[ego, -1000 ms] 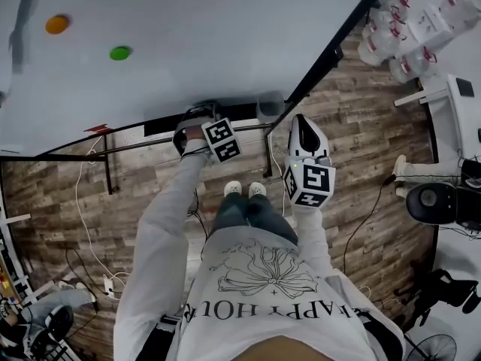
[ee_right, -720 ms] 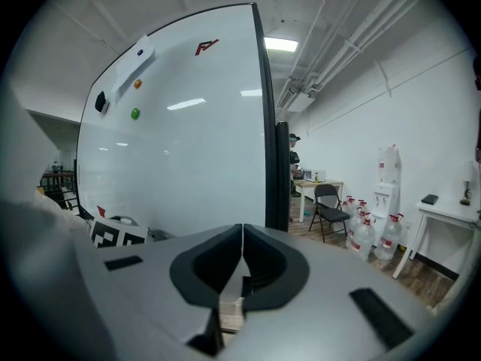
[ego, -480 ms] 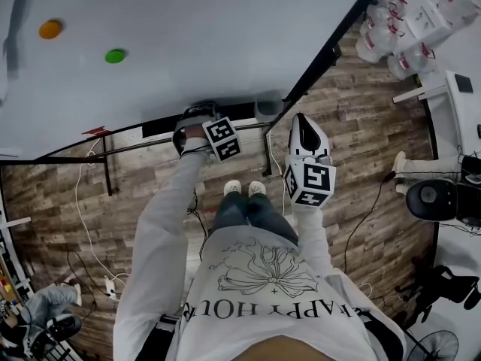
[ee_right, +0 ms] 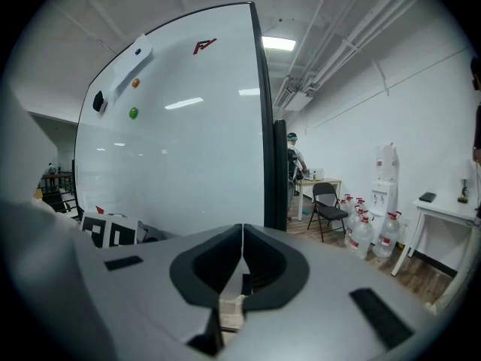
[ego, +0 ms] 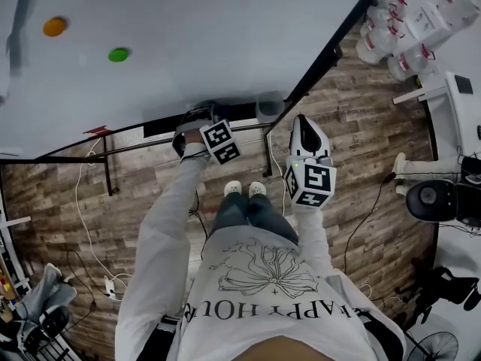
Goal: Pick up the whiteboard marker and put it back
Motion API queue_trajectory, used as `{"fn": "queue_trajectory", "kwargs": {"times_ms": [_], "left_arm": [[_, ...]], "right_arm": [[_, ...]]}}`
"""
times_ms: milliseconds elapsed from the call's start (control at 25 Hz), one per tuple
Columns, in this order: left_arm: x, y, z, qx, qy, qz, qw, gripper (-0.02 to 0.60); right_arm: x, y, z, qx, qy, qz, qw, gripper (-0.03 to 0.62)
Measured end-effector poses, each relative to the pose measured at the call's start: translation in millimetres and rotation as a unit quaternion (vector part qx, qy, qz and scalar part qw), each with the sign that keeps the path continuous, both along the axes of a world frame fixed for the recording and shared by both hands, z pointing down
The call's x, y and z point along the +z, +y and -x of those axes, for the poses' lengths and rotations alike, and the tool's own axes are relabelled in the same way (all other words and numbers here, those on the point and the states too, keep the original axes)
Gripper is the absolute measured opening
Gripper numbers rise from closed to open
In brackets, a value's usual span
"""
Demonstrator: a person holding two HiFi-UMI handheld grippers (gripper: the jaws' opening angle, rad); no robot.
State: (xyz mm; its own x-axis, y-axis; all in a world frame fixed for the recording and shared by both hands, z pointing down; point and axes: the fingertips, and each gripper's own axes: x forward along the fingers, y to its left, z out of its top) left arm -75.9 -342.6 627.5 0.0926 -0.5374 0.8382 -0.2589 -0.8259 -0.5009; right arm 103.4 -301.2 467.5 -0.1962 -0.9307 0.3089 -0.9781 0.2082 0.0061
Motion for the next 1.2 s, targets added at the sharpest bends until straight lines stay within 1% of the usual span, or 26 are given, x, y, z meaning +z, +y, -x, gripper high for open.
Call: {"fn": "queue_trajectory", "kwargs": {"times_ms": [160,320,440,520,600,680,800,880,960,1000,1040,1120,1160,1200], "left_arm": [[-25,2,2,-0.019,0.031,-0.029,0.9989,0.057],[-52,3,4,-0.044,0.082,-0.051,0.9944,0.057],[-78,3,1,-0.064,0.139,-0.063,0.9861,0.057],[-100,4,-1,-0.082,0.191,-0.072,0.9755,0.057],[-125,4,-5,-0.101,0.253,-0.08,0.9588,0.057],[-149,3,-10,-0.112,0.313,-0.089,0.9388,0.057],[-183,2,-20,-0.112,0.389,-0.105,0.9084,0.057],[-203,3,-27,-0.106,0.426,-0.121,0.8901,0.057],[-219,3,-34,-0.103,0.454,-0.137,0.8747,0.057],[-226,3,-38,-0.103,0.469,-0.142,0.8654,0.057],[-233,3,-41,-0.103,0.488,-0.144,0.8544,0.057],[-246,4,-49,-0.101,0.53,-0.145,0.8294,0.057],[-251,4,-53,-0.1,0.547,-0.143,0.8185,0.057],[-254,4,-57,-0.098,0.56,-0.141,0.8104,0.057]], "right_arm": [[-6,0,6,-0.007,-0.001,-0.006,1.0,0.005],[-12,-1,11,-0.014,-0.005,-0.013,1.0,0.006],[-17,-2,15,-0.02,-0.005,-0.02,1.0,0.006],[-22,-3,18,-0.023,-0.006,-0.024,0.999,0.006],[-25,-4,20,-0.026,-0.007,-0.028,0.999,0.006],[-27,-5,20,-0.026,-0.008,-0.032,0.999,0.005],[-30,-6,18,-0.023,-0.012,-0.037,0.999,0.006],[-32,-6,16,-0.019,-0.015,-0.04,0.999,0.006],[-35,-6,13,-0.015,-0.018,-0.044,0.999,0.006],[-37,-6,10,-0.012,-0.018,-0.047,0.999,0.006],[-39,-5,8,-0.008,-0.019,-0.049,0.999,0.006],[-42,-5,1,-0.001,-0.02,-0.054,0.998,0.006],[-44,-5,-2,0.002,-0.02,-0.056,0.998,0.006],[-46,-5,-6,0.006,-0.021,-0.058,0.998,0.006]]}}
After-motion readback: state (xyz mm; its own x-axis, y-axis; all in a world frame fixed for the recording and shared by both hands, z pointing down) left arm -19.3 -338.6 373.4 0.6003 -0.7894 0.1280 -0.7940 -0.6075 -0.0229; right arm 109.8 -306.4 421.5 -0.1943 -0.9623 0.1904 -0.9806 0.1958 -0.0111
